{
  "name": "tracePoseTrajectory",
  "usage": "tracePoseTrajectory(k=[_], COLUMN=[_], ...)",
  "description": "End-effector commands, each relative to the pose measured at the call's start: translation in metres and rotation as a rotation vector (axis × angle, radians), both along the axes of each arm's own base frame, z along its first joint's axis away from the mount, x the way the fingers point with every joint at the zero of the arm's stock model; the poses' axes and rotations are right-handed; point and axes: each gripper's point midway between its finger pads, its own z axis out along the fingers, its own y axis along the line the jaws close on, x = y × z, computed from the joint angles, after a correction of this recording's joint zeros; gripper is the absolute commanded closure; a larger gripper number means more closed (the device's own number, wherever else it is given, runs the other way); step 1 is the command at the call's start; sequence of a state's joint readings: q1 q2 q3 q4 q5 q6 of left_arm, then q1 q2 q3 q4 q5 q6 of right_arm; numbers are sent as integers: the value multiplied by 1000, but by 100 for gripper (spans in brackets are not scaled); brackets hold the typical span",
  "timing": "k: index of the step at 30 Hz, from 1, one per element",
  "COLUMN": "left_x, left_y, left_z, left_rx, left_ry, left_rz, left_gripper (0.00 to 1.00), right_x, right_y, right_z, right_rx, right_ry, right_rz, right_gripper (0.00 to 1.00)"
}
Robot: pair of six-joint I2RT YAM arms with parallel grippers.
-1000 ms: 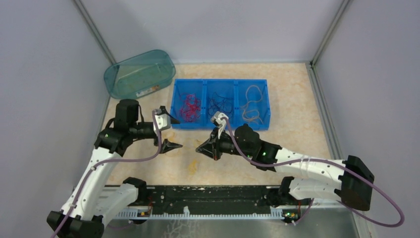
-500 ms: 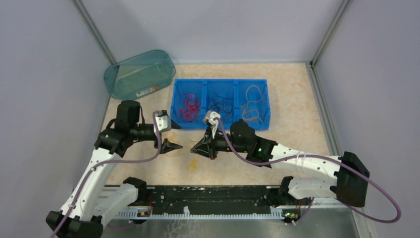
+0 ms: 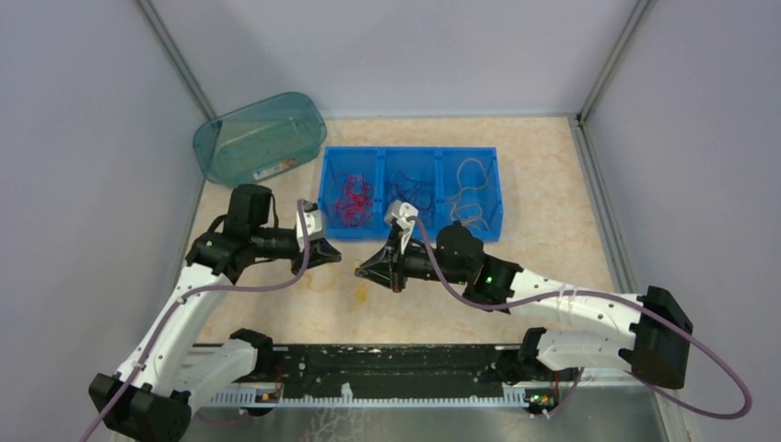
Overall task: Untangle the cables
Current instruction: Pick up the cable from the cable.
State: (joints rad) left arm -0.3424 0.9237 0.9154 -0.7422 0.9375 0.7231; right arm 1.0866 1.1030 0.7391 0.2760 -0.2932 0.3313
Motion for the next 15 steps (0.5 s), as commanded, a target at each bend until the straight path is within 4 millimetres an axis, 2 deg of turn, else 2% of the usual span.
tracePoseTrajectory(k=[1,2,5,8,13,15], left_x=[4,9,29,47,56,53], left_y=[-3,-3,-2,0,5,7], left_z=[10,14,42,88,154,174], left_rx=[-6,-5,-3,-20,-52,-65], left_ry=[-5,-30,-166,-344,-606,-694], left_rz=[6,18,52,86,113,110], left_gripper=[94,99,100,100,100,100], right_x=[-2,-2,-1,1,0,1], right_y=[-4,-6,-12,-18,-21,-21], right_z=[30,28,21,8,-2,-4], right_rx=[117,120,137,142,149,150], right_ry=[-71,-68,-53,-26,10,14], right_rz=[-14,-21,-51,-83,-90,-96], right_gripper=[100,100,100,100,100,95])
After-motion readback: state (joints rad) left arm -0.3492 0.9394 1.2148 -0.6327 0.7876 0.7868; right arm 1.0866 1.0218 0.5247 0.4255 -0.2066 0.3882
